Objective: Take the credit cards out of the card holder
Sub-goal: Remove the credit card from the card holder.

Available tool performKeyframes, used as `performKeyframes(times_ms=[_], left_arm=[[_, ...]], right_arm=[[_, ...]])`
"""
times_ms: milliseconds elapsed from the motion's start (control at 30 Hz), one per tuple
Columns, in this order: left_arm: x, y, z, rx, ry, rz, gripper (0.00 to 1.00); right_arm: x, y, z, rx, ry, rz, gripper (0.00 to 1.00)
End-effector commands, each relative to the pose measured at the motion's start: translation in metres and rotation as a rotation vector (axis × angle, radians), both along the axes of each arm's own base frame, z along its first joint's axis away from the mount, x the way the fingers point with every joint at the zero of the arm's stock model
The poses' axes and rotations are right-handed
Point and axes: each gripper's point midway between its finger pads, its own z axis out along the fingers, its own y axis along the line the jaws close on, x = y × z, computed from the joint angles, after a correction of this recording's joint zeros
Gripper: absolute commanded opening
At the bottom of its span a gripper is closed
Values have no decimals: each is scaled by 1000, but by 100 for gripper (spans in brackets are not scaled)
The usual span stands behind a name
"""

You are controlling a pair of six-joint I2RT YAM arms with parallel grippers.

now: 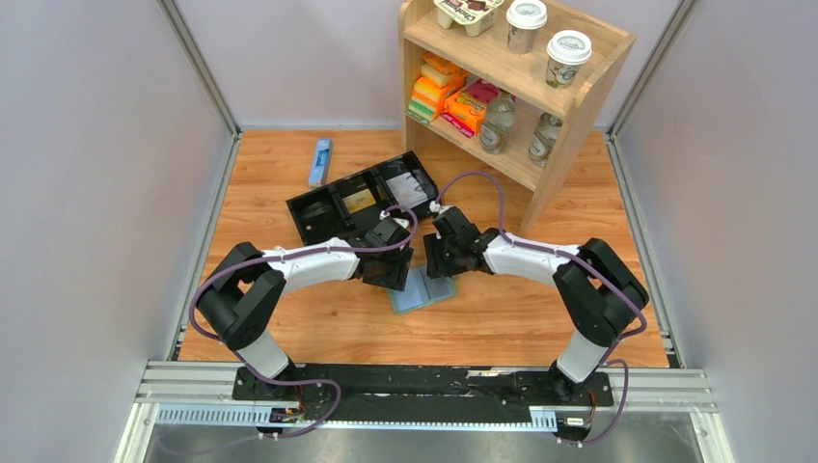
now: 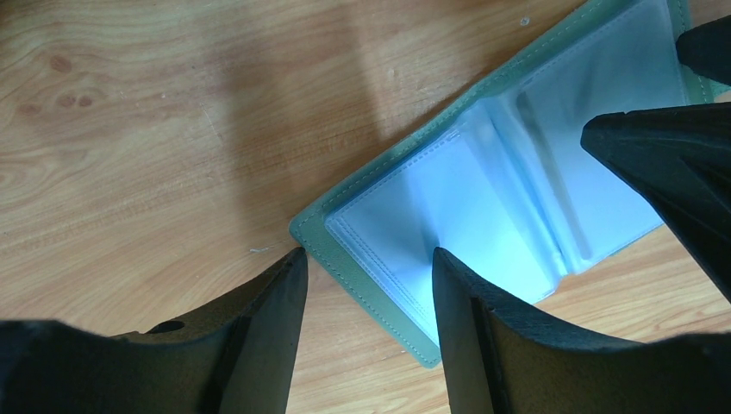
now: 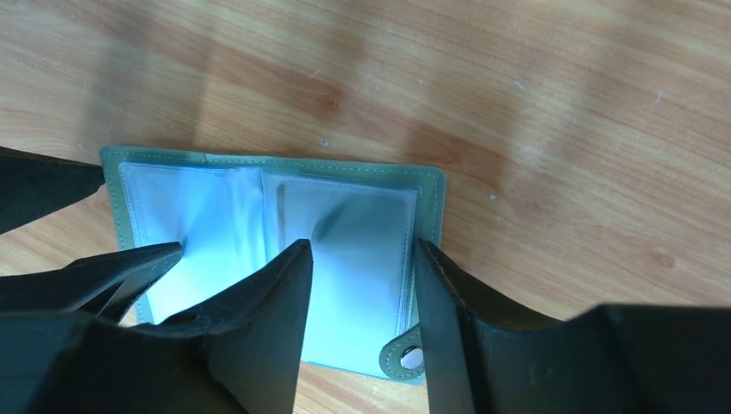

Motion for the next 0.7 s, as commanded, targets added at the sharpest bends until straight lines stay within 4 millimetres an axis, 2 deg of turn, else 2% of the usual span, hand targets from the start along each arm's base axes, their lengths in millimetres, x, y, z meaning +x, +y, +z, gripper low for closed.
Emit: performKeyframes(times_ms=[0,233,367,500,667], left_arm=[[-18,5,-20,29,86,2,63],[-17,3,-20,26,87,-2,63],[-17,3,-20,25,86,-2,63],[-17,4,-17,13,71,7,63],[-15,8,-11,-2,36,35,63]], right_arm=[[-5,18,6,80,22,50,47],[-12,34,43,205,-11,117,43],[-20,43,58,272,-3,165,42],[-31,53,61,330,41,216,42],[-36,59,47,339,100,226,42]])
